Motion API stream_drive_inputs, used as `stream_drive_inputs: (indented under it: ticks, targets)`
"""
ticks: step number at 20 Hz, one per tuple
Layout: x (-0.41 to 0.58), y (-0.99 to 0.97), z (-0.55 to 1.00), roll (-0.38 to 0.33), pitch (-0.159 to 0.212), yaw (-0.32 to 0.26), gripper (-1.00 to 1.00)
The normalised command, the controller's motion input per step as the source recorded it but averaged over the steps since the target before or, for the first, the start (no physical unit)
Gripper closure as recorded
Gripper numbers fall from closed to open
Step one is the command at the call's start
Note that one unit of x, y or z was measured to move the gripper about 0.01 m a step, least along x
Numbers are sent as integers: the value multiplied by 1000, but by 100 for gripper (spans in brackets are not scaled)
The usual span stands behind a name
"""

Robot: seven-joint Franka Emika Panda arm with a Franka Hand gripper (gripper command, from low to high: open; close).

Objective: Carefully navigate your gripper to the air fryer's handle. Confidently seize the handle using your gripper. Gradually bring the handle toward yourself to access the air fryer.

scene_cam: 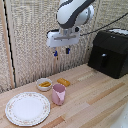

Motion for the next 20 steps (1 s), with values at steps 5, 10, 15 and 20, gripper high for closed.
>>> stream_drive_inputs:
  ticks: [5,10,15,20]
  targets:
    - [10,-34,0,-217,94,-325,-100]
    - [63,-57,0,-174,41,-356,-100]
    - [265,-60,21,-275,-2,-286,-100]
    - [242,-90,0,-372,-95,-190,-100]
